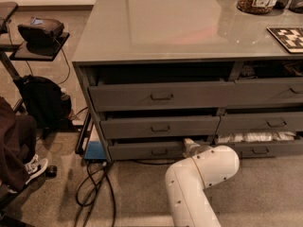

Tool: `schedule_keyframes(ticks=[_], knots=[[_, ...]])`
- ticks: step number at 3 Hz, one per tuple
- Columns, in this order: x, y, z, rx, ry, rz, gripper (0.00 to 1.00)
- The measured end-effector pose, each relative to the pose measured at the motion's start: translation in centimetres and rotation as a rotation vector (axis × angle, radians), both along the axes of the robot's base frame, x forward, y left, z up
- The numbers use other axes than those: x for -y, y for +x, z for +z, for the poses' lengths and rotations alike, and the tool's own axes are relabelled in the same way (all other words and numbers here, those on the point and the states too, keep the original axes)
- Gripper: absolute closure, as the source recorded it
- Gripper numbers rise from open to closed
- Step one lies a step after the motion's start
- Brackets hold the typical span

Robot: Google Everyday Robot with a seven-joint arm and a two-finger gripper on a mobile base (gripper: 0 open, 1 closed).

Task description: Open bottom drawer

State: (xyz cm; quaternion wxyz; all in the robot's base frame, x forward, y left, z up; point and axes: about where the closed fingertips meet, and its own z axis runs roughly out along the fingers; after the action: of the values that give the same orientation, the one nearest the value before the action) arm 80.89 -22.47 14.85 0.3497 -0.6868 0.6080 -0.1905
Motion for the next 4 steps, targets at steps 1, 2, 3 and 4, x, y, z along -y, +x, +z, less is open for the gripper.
schedule_keyframes(ticks=[1, 2, 3, 4], knots=[[0.0, 0.0, 0.0, 0.000, 0.000, 0.000, 0.90], [0.0, 0.2, 0.6, 0.000, 0.000, 0.000, 1.00], [-0.1, 0.2, 1.0, 0.000, 0.000, 0.001, 1.00], [-1.1, 0.1, 1.3, 0.006, 0.013, 0.030, 1.00]])
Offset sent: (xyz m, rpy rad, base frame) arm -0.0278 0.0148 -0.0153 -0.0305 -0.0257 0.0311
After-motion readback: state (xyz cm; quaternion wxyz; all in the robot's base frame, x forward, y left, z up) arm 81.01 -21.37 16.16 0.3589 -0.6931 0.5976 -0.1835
